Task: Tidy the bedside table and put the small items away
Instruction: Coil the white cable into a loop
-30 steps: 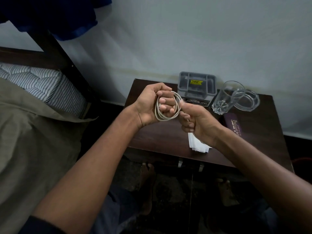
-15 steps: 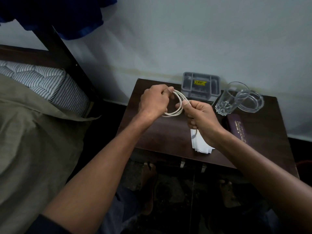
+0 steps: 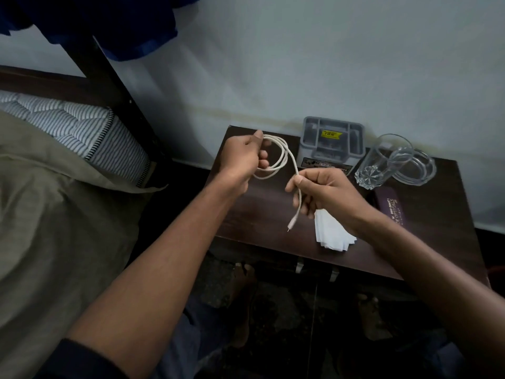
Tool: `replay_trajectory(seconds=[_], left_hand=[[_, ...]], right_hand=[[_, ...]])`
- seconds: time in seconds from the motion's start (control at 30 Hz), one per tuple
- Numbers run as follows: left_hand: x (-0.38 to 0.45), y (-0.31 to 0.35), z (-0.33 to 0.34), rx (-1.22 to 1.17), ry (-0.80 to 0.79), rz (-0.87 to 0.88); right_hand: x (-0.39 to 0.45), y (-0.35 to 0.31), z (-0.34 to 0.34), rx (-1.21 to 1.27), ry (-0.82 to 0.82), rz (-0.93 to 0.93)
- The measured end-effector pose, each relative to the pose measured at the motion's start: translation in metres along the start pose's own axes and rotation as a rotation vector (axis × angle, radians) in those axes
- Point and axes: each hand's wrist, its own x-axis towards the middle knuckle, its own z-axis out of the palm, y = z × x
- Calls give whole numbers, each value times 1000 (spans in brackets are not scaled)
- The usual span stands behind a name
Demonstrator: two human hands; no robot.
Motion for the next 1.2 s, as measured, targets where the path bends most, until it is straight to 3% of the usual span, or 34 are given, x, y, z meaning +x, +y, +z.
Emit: replay_trajectory(seconds=[0.1,0.23,0.4,0.7,0.83,0.87,0.97,1.07,1.2], left_hand=[[-7,0,8,-213,-65,-140],[-14,3,13,-316,-122,-162],[-17,-1,18,-202,-128,-72],[-23,-3,28,110,-51,154],[-27,-2,31,210,-123,238],[-27,-2,32,197,-140,223],[-29,-3,32,-12,-221,80],[-27,-4,30,-68,-212,57],[-22,-4,28,-29,-169,79]], right_hand=[[-1,3,8,132,19,91],[2,-1,4,403,152,11],[2,-6,1,508,282,-101],[0,1,1,233,531,-259],[1,6,-2,-336,670,-353],[2,8,-2,-381,687,-354],[4,7,0,-42,497,-235],[3,2,4,357,312,-152],[2,3,9,321,270,-209]])
